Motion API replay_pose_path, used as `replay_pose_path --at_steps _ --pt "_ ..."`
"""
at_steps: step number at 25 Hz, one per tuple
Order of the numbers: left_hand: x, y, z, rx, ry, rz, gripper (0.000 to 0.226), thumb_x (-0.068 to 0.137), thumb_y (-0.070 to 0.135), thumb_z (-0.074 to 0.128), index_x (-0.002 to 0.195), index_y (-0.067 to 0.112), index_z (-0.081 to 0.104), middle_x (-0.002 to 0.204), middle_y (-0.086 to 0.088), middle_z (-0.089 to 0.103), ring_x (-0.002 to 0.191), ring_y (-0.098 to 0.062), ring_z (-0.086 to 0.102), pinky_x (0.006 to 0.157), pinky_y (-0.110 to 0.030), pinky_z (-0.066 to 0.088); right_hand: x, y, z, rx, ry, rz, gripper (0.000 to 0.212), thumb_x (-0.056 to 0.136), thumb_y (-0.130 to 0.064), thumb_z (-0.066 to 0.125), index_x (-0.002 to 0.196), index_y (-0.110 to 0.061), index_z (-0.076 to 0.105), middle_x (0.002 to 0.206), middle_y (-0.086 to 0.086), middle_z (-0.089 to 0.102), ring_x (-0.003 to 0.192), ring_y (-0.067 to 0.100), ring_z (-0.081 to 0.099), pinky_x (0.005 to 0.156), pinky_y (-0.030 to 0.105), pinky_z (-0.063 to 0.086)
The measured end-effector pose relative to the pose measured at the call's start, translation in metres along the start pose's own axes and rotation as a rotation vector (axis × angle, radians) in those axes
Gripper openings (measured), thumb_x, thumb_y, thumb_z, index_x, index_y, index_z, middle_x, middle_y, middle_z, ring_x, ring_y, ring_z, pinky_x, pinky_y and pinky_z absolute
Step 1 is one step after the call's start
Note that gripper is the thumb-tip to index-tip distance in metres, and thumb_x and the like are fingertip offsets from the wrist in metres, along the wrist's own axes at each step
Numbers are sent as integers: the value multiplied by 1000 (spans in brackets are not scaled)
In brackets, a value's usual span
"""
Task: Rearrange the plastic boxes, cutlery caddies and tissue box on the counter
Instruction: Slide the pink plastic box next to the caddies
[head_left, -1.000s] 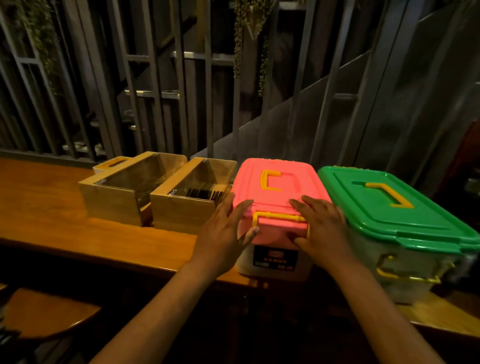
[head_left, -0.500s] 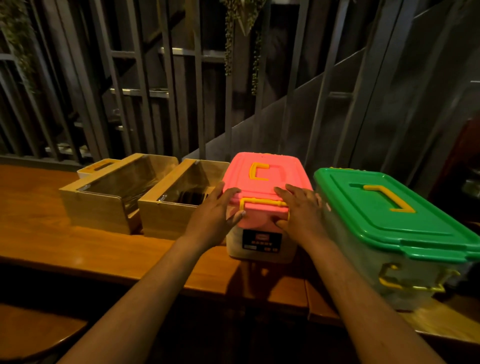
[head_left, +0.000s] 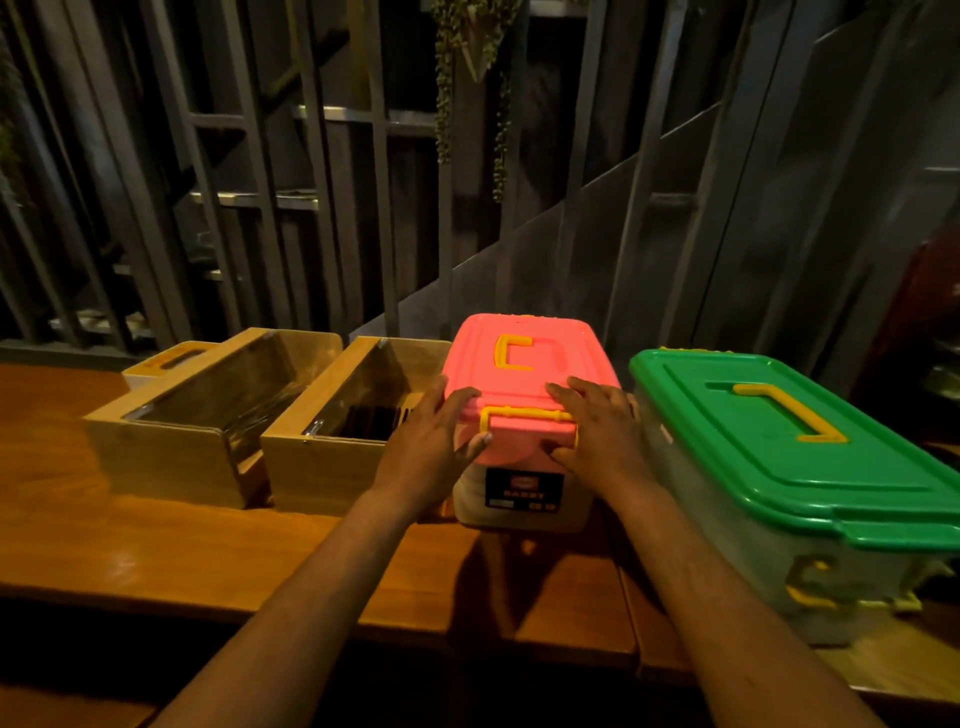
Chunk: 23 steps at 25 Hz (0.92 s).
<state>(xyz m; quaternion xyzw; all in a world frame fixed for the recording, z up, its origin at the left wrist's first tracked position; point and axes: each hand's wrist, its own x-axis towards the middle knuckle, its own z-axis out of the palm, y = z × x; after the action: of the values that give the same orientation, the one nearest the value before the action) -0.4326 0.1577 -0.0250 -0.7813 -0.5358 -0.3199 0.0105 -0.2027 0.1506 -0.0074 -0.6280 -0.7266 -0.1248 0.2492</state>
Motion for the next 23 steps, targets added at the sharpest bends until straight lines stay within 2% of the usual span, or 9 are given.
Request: replay_pose_path --at_steps 4,9,12,15,19,23 --pt "1 1 0 -4 -11 -11 56 89 58 50 138 38 30 159 -1 20 126 -28 51 84 -44 56 -1 -1 -2 -2 -21 10 79 71 -43 75 141 -38 38 149 -1 41 130 28 36 110 47 26" --pt "-5 12 -6 95 -23 -39 60 93 57 44 144 34 22 160 -6 16 136 -28 40 87 -42 53 -3 -7 -15 -52 -115 32 82 77 -46 70 146 -38 26 155 0 31 139 29 27 114 50 21" --pt "-9 25 -12 239 -59 -64 66 96 53 39 151 27 15 159 -12 18 141 -31 30 95 -43 50 -1 -10 -23 -111 -221 28 88 75 -53 68 148 -37 21 157 4 26 141 32 25 113 52 27" --pt "-16 42 -22 267 -51 -20 64 96 50 42 151 24 22 155 -14 30 141 -33 30 107 -45 40 -1 -12 -36 -158 -334 47 94 73 -59 64 150 -33 17 158 6 23 142 31 25 111 51 31" --pt "-24 76 -33 209 -10 44 50 93 46 47 139 29 43 144 -4 48 133 -27 40 104 -45 38 -16 -6 -71 -35 -329 19 77 78 -54 63 145 -30 34 149 5 44 132 29 43 106 43 39" --pt "-34 127 -32 129 56 90 41 91 41 52 130 29 55 135 -3 57 126 -25 47 98 -42 42 -41 30 -118 66 -168 17 62 77 -55 64 134 -32 51 135 1 58 121 27 54 96 39 45"
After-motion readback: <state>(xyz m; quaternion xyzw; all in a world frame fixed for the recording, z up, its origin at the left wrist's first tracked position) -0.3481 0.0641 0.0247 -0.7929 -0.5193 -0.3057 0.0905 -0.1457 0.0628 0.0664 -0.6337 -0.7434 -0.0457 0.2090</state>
